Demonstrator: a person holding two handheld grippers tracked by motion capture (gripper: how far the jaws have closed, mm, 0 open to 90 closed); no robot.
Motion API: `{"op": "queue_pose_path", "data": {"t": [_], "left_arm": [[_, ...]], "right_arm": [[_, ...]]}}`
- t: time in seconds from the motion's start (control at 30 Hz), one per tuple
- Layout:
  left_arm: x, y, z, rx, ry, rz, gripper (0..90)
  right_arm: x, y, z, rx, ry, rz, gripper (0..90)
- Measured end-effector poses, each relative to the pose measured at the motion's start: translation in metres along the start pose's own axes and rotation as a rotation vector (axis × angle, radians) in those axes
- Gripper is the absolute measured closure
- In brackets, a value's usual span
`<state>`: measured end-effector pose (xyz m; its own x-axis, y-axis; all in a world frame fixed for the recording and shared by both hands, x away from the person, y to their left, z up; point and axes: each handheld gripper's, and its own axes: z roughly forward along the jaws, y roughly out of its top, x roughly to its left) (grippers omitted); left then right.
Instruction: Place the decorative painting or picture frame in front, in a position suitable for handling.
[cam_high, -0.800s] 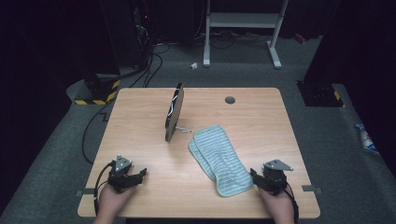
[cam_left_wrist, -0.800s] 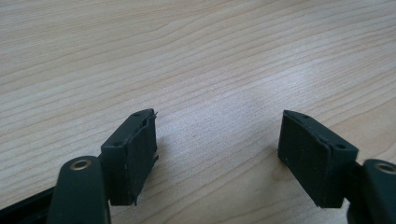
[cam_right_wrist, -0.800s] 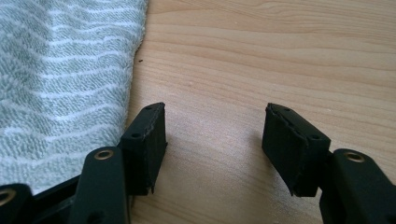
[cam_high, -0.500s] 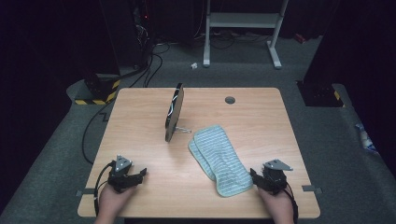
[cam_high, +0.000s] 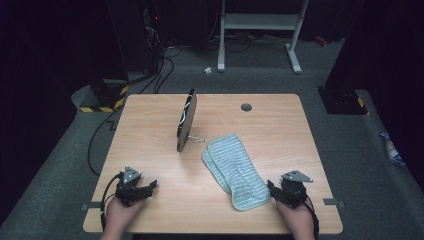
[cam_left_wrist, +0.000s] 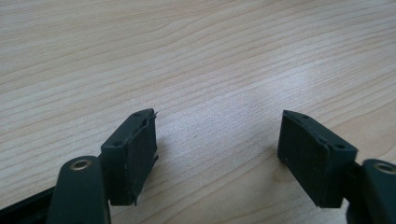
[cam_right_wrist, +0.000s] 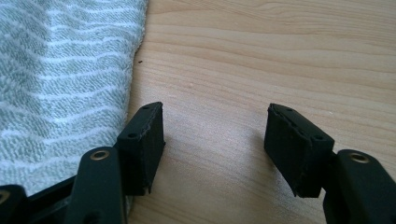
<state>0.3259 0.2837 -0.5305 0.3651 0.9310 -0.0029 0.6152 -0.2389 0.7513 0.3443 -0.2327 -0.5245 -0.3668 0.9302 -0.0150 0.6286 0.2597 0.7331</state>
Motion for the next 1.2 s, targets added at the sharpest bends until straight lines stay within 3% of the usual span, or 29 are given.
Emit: {"op": "queue_pose_path", "data": {"t": [0.5,0.9,1.2], "left_arm": [[0.000,0.000,0.000,-0.001,0.010,0.000,29.9],[0.000,0.001,0.002,0.005,-0.004,0.004,25.2],[-0.001,0.002,0.002,0.012,-0.015,0.021,21.3]], "right_arm": [[-0.002,0.000,0.000,-0.005,0.000,0.027,39.1],[-0.001,0.000,-0.001,0.000,0.015,0.006,34.8],[0.004,0.005,-0.016,-0.083,0.020,0.002,34.2]]}}
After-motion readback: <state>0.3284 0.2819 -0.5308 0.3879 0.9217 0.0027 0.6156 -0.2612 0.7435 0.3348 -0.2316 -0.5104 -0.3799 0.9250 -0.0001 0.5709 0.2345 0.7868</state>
